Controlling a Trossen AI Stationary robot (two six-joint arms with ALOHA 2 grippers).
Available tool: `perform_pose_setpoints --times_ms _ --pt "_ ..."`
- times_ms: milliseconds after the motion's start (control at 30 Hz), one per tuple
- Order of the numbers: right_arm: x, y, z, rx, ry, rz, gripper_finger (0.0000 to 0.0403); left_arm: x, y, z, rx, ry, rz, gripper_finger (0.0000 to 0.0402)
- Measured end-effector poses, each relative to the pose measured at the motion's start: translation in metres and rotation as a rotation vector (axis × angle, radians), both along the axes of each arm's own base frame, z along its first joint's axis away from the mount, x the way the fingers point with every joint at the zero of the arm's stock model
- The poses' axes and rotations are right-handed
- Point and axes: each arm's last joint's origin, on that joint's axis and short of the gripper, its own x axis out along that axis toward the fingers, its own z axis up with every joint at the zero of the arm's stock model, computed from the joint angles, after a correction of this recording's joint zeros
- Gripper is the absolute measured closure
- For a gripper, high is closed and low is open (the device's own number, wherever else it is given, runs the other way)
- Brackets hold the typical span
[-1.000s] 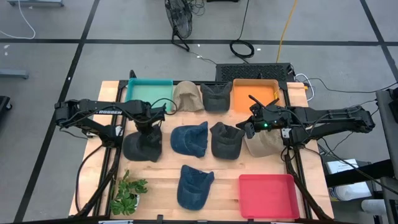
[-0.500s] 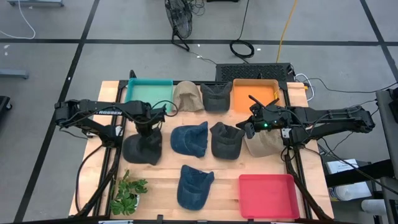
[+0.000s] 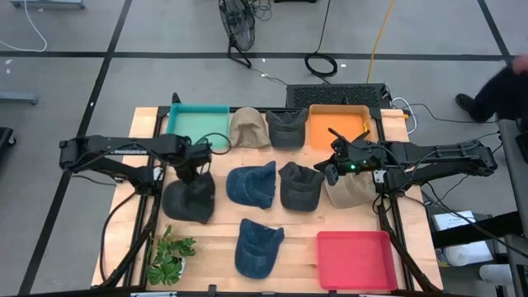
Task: Pick & Place hat
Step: Put the bottom left black cap into the green bin
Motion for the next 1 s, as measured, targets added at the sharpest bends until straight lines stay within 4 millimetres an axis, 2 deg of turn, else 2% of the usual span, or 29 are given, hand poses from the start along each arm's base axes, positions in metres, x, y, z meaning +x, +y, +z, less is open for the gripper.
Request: perform_pose_setpoints --times_ms 200,400,600,1000 --pt "0.000 0.000 0.000 -0.006 -0.001 0.001 0.0403 -0.011 -0.002 0.021 0.025 -0.114 0.042 0.0398" --pt "0.000 -0.001 0.000 -0.019 0.000 -0.028 0.0403 -0.009 0.001 0.059 0.146 -0.247 0.018 0.0398" --pt "0.000 -0.004 0.001 -0.044 -0.015 -0.075 0.0403 -0.003 0.009 0.089 0.285 -0.233 -0.060 0.0399" --pt "0.001 -0.009 0.002 -0.016 -0.026 -0.118 0.0403 0.000 0.030 0.129 0.453 -0.251 -0.086 0.0399"
